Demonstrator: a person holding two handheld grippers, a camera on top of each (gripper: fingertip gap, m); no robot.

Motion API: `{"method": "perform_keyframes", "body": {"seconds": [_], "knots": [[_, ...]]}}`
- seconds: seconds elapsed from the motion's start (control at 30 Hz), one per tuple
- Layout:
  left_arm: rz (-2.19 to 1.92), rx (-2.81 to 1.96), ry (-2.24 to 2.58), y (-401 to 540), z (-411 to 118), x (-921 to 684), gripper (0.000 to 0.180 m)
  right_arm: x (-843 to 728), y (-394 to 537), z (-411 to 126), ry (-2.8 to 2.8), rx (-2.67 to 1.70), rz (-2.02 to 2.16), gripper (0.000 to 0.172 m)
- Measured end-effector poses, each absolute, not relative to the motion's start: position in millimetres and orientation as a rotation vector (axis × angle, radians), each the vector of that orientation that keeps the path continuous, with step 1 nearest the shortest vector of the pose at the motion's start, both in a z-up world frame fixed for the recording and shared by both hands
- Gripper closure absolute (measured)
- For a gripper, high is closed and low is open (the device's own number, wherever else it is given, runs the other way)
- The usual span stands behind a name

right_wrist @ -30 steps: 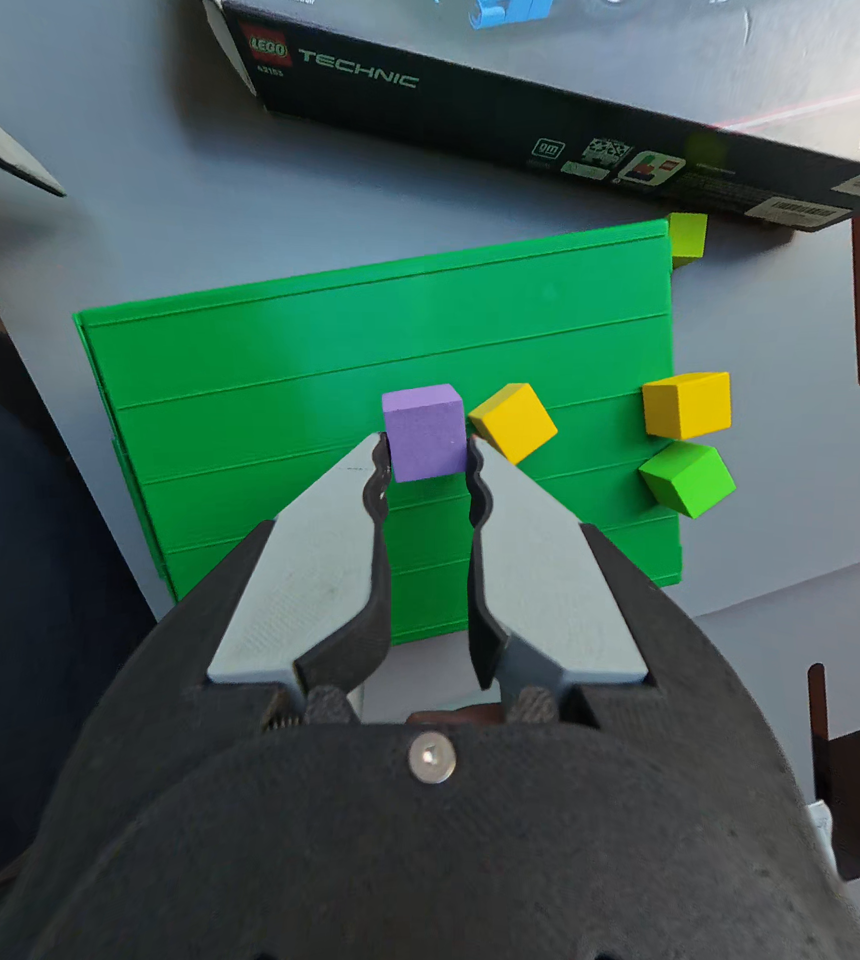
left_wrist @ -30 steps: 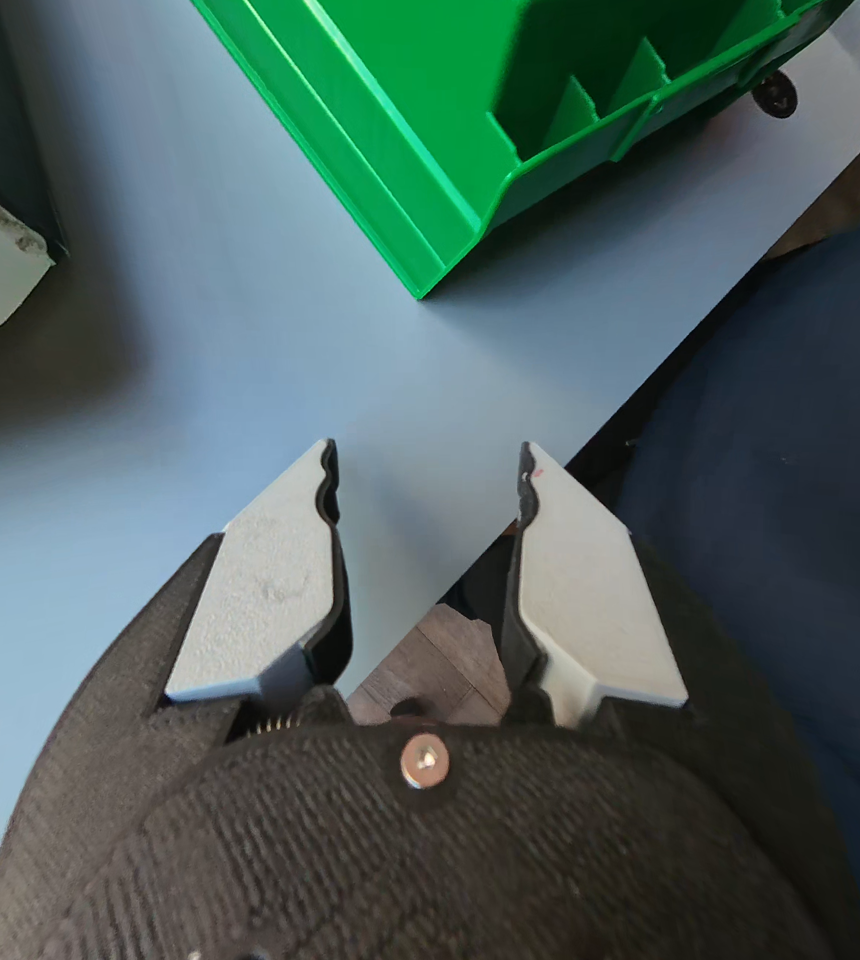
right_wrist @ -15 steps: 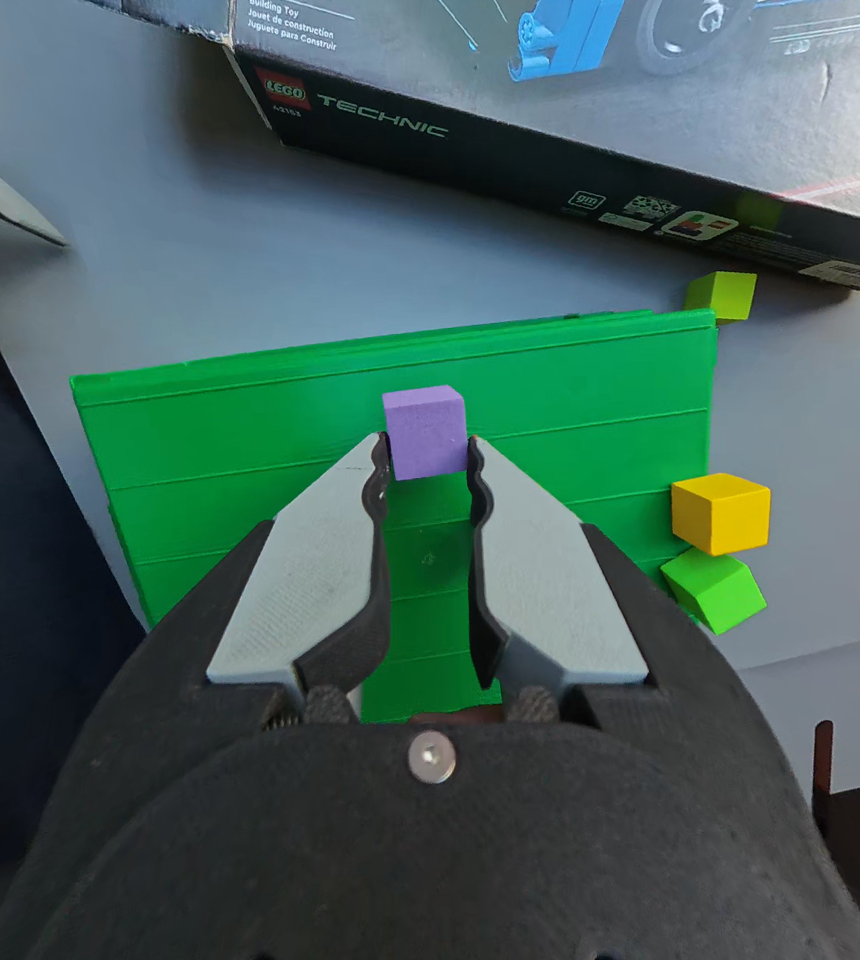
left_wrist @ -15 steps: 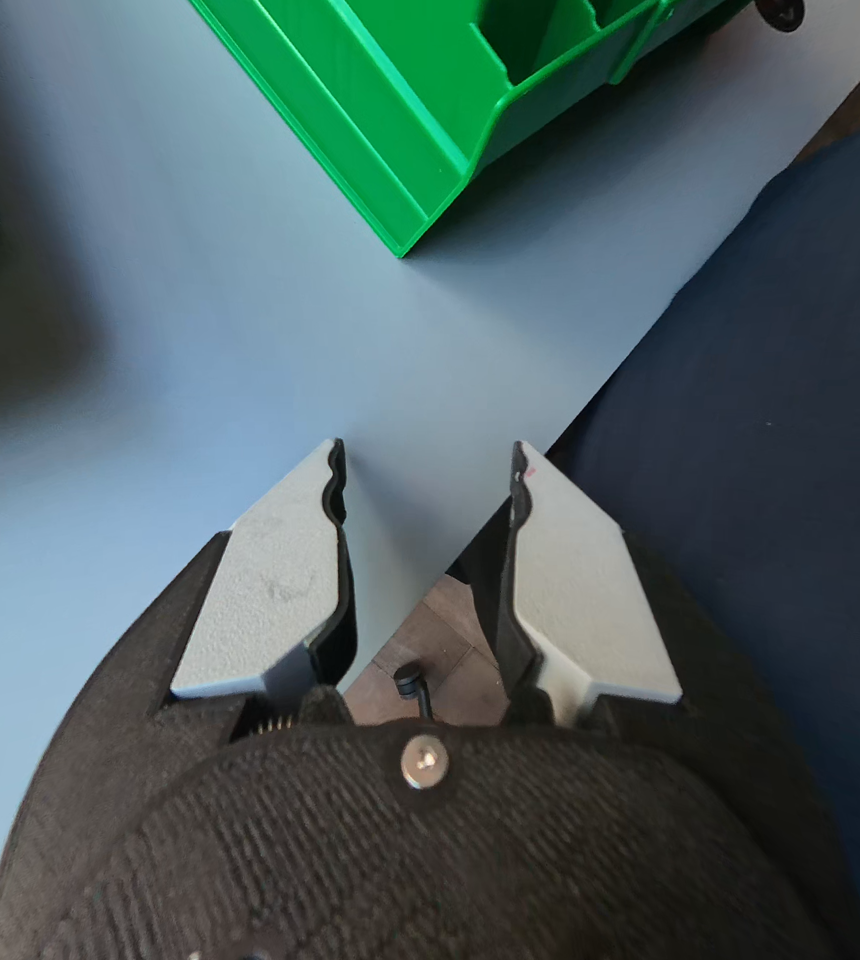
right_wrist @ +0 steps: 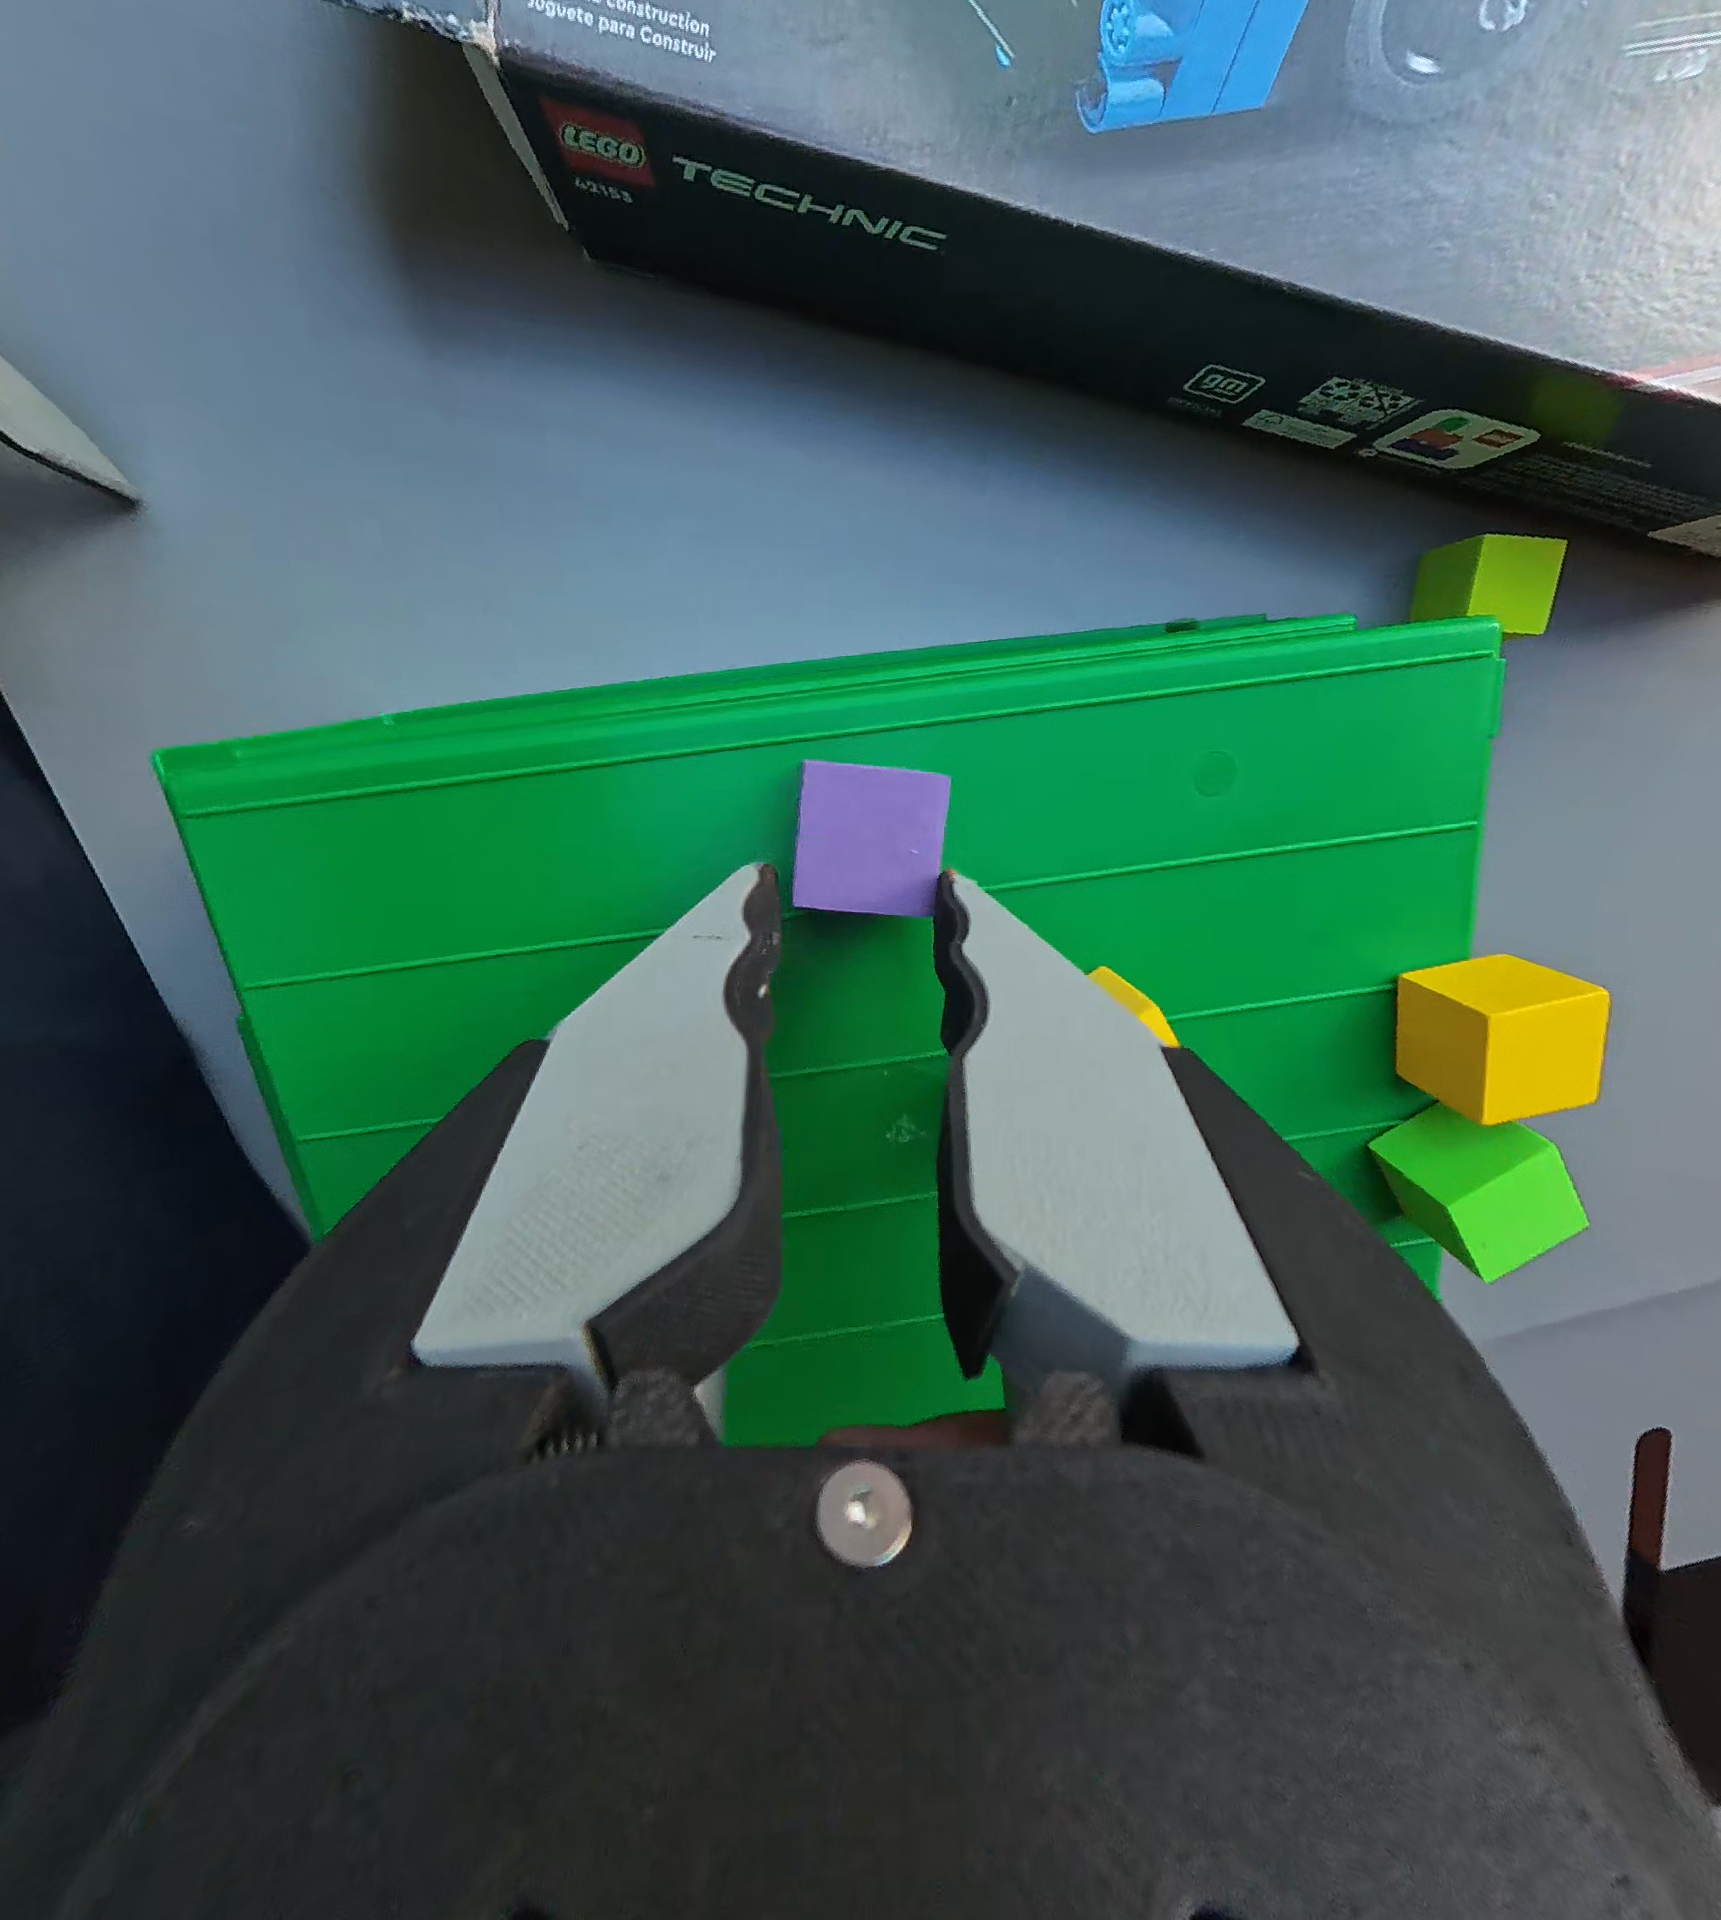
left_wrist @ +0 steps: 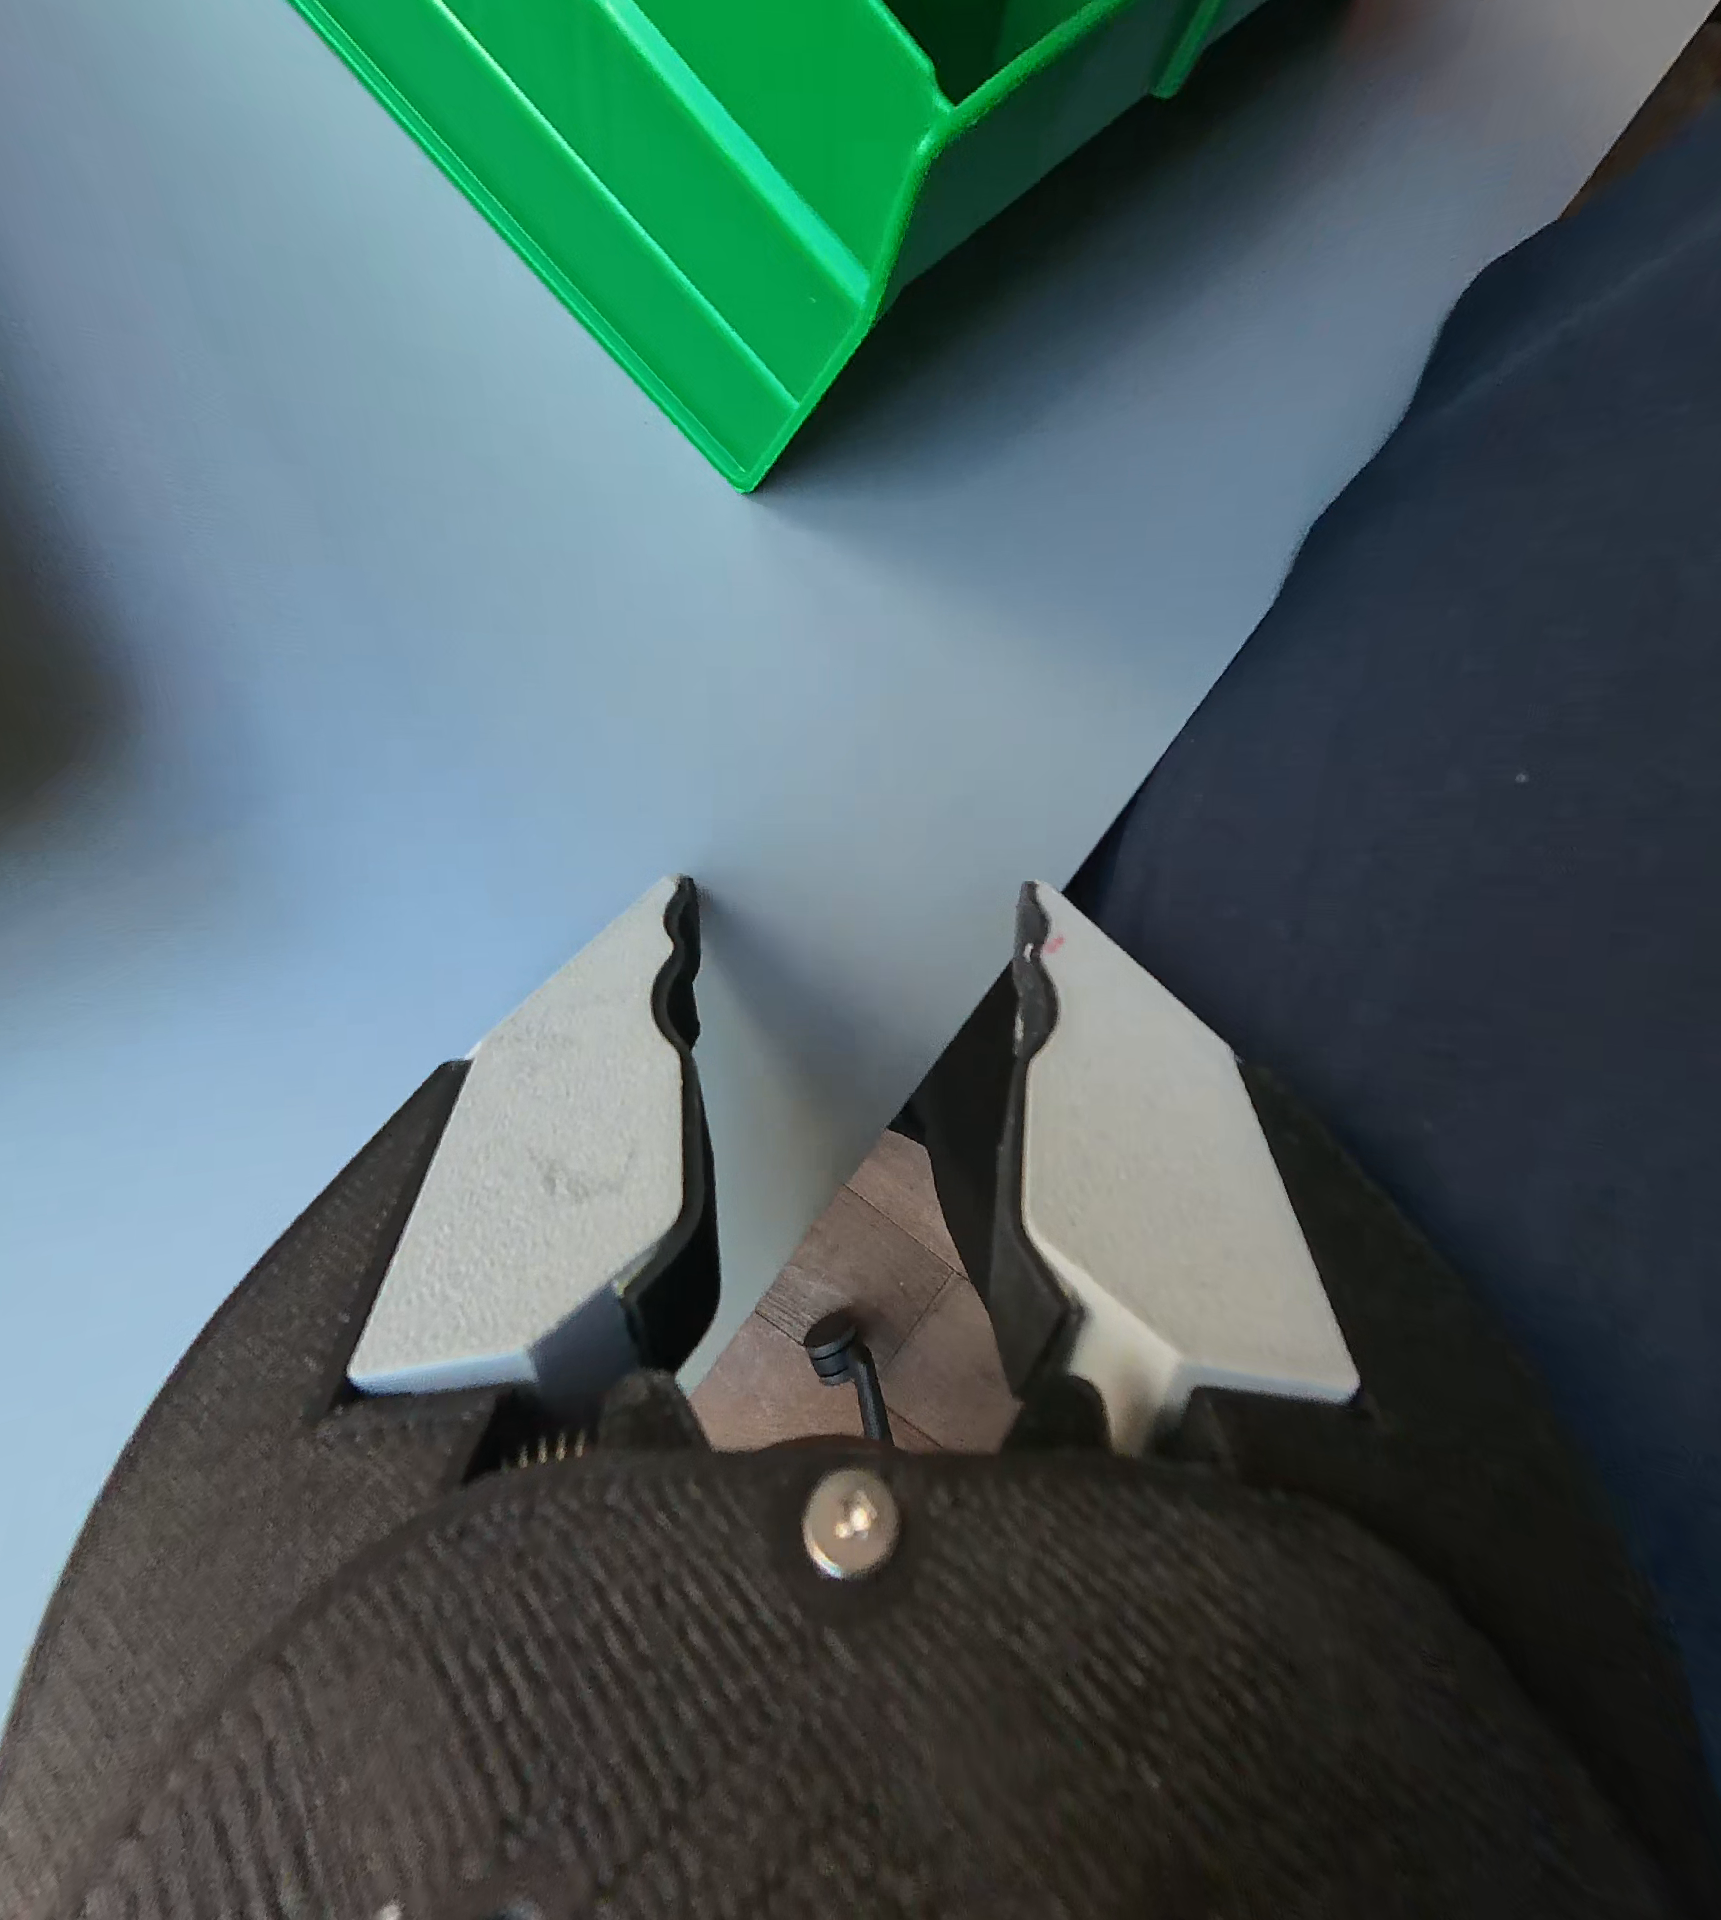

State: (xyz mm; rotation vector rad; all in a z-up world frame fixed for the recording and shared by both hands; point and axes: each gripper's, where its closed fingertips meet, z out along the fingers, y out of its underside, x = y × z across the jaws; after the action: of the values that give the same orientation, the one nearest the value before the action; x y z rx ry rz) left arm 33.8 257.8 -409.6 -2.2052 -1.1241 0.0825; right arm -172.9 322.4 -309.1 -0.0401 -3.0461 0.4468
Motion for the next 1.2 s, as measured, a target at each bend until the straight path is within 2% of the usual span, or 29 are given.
{"method": "perform_keyframes", "body": {"seconds": [0.27,0.63,0.7,0.77,1.1,1.2], "knots": [[0.106,-2.225,-1.113,253.0,-408.9,34.7,0.122,-194.3,347.3,-286.5,-2.986,-0.021,0.556,0.141],[0.087,-2.236,-1.121,252.3,-411.6,46.2,0.122,-224.9,370.7,-307.7,-3.017,0.269,0.3,0.116],[0.09,-2.24,-1.118,252.2,-411.7,46.9,0.124,-226.9,368.0,-311.9,-3.032,0.301,0.265,0.121],[0.091,-2.248,-1.122,251.5,-411.6,46.3,0.125,-224.2,364.8,-311.8,-3.054,0.333,0.262,0.143],[0.108,-2.175,-1.217,247.9,-411.3,40.3,0.128,-187.9,330.0,-263.2,-3.051,0.062,0.304,0.145],[0.103,-2.174,-1.206,250.4,-411.1,40.3,0.128,-176.2,321.7,-264.4,-3.092,-0.046,0.283,0.144]]}}
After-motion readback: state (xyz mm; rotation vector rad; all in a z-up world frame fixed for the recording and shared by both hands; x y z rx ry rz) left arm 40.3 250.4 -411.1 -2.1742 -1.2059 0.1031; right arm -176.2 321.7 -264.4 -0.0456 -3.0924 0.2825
